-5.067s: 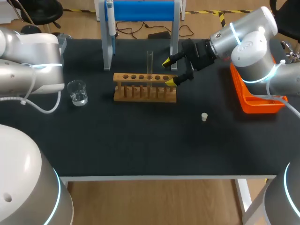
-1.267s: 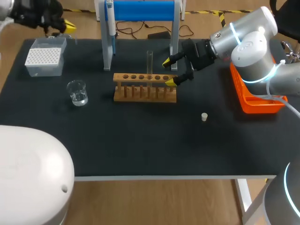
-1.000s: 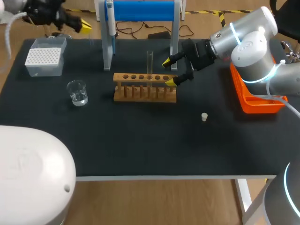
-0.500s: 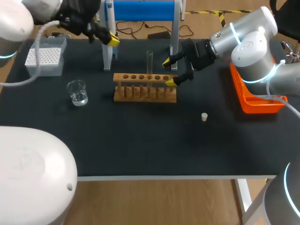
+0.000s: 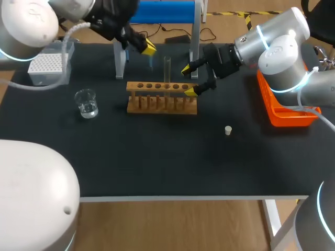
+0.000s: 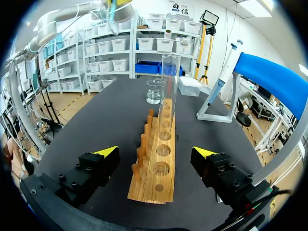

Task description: Invert the test tube, pick up the pipette, mount the tip to pipette, aspirate from beaker and dispense into the tube, eject the tip, return the pipette, and cap with the stopper.

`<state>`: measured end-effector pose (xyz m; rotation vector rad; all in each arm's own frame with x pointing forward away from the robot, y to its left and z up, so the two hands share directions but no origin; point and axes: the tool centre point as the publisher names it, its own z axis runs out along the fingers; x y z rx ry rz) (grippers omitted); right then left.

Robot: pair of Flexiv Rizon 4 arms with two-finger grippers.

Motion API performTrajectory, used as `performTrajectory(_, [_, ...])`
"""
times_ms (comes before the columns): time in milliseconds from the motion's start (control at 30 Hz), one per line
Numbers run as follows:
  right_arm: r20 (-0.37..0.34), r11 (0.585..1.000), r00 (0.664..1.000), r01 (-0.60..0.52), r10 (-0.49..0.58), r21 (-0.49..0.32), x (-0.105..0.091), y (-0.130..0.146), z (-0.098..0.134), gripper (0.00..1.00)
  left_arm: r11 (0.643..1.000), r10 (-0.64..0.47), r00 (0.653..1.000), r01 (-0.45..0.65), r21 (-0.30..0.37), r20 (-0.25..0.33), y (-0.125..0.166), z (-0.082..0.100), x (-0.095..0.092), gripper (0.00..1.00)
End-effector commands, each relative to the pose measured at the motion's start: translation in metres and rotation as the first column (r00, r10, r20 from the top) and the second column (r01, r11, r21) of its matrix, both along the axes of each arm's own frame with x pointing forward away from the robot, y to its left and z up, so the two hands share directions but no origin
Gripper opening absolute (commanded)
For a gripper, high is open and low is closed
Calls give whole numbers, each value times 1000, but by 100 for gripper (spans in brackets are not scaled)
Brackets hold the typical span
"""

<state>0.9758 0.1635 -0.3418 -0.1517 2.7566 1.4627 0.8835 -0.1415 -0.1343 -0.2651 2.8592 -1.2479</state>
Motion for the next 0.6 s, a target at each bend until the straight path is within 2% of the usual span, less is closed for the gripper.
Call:
performTrajectory(33, [-1,1000,1000,0,0,-3,0,-1,1,100,1000,-8,999,8,-16,-48,-8,-4,6,0])
performTrajectory(167, [-1,1000,1000,0,0,-3,0,-1,1,100,998,12,996,-17,-64,-84,-7,-5,4,0])
performTrajectory(267, [-1,1000,1000,0,0,-3,0,-1,1,100,997,21,995,-28,-71,-98,-7,-5,4,0])
performTrajectory(467, [-1,1000,1000,0,0,-3,0,-1,1,100,996,28,997,-33,-81,-71,-6,-6,4,0])
performTrajectory(600, [-1,1000,1000,0,0,-3,0,-1,1,100,998,33,998,-36,-54,-48,-5,-3,3,0])
